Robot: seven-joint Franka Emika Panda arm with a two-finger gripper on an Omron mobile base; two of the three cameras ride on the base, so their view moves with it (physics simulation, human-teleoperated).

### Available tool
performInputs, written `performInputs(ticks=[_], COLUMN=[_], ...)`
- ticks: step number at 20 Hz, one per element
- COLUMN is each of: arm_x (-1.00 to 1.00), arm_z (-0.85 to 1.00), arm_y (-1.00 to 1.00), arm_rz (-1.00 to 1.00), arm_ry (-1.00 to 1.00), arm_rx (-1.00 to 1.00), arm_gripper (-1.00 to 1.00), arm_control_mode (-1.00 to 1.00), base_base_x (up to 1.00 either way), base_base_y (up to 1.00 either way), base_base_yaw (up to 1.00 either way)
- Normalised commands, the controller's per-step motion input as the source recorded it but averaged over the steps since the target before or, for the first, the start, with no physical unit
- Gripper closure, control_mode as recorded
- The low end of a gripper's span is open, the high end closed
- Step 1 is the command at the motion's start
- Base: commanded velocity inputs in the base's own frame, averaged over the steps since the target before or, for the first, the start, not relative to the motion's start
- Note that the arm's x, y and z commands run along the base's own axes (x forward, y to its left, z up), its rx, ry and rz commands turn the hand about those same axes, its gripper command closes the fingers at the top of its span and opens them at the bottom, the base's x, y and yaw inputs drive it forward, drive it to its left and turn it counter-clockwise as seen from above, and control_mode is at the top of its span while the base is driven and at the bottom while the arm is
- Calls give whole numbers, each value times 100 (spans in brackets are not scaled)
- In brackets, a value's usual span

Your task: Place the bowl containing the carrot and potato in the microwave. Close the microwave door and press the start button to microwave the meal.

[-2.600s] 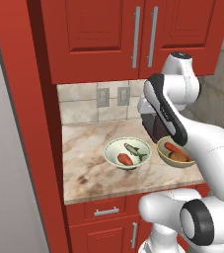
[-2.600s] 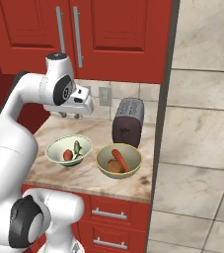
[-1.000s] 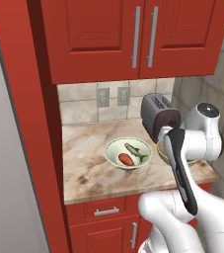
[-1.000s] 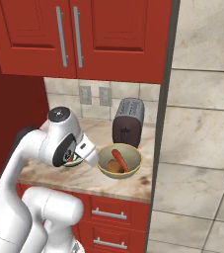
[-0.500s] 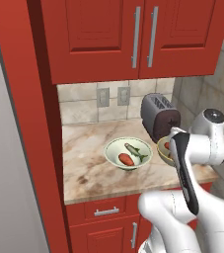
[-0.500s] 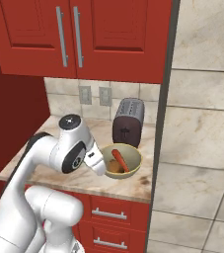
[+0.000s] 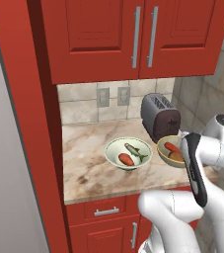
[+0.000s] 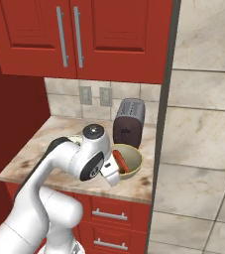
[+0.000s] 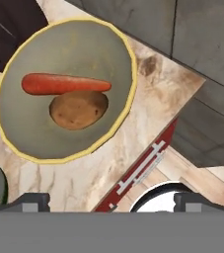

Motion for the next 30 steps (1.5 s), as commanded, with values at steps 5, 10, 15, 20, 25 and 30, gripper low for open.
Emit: performInputs(ticks=[5, 10, 15, 20, 25, 30], arm_x=[7, 13, 18, 22, 28, 23], arm_z=[-30, -20, -9, -9, -15, -13], arm_y=[-20, -11, -7, -12, -30, -24], arm_rz=[-3, -8, -14, -15, -9, -6], arm_ry=[3, 3, 4, 4, 0, 0], arm_rx=[6, 1, 0, 0, 2, 3], arm_gripper=[-100, -100, -100, -100, -100, -100], arm_control_mode=[-100, -100, -100, -100, -100, -100], base_base_x=[0, 0, 0, 0, 0, 0], base_base_y=[0, 0, 0, 0, 0, 0], base_base_yaw=[0, 0, 0, 0, 0, 0])
